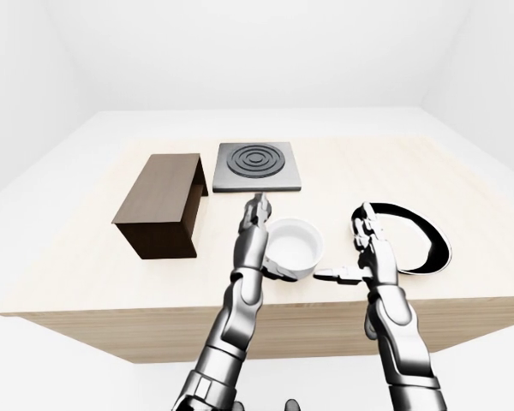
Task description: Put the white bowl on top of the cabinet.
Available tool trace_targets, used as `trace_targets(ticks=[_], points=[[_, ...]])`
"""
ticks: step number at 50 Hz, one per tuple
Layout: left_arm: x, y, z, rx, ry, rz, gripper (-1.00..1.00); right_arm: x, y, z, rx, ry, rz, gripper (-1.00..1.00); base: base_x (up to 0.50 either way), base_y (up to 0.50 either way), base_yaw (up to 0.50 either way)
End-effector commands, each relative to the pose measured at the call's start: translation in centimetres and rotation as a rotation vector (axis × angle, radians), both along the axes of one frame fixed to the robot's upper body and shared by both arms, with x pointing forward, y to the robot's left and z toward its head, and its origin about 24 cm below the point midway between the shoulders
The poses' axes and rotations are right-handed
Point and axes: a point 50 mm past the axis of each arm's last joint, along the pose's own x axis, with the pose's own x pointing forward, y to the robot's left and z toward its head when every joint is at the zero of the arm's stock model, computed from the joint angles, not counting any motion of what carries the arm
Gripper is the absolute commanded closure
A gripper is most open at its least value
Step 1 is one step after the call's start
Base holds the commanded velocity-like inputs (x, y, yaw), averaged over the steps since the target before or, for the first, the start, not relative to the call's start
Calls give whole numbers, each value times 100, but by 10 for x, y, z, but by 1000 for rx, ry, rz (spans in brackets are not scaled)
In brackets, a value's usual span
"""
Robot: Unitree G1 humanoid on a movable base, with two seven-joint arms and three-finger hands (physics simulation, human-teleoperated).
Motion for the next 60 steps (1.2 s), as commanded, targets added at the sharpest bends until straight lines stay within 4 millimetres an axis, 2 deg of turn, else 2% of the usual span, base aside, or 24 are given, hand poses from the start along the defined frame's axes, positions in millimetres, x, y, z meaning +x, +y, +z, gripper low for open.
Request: trace_targets(ticks=[1,14,29,37,51,60], points=[[3,-20,-3,174,-31,-50,-100,0,-4,4,14,-3,-12,-100,0,0,0],[-9,-43,-21,370,-35,-126,-100,0,-11,10,29,-23,-28,-100,0,0,0],[-18,-62,-27,512,-55,-210,-100,0,-14,12,33,-29,-42,-100,0,0,0],[-10,-61,-24,548,-81,-192,-100,-1,-15,14,34,-38,-50,-100,0,0,0],[-7,-68,-20,666,-88,-258,-100,-1,-15,14,38,-40,-51,-100,0,0,0],[0,-66,-20,678,-78,-250,-100,1,-15,13,38,-33,-49,-100,0,0,0]])
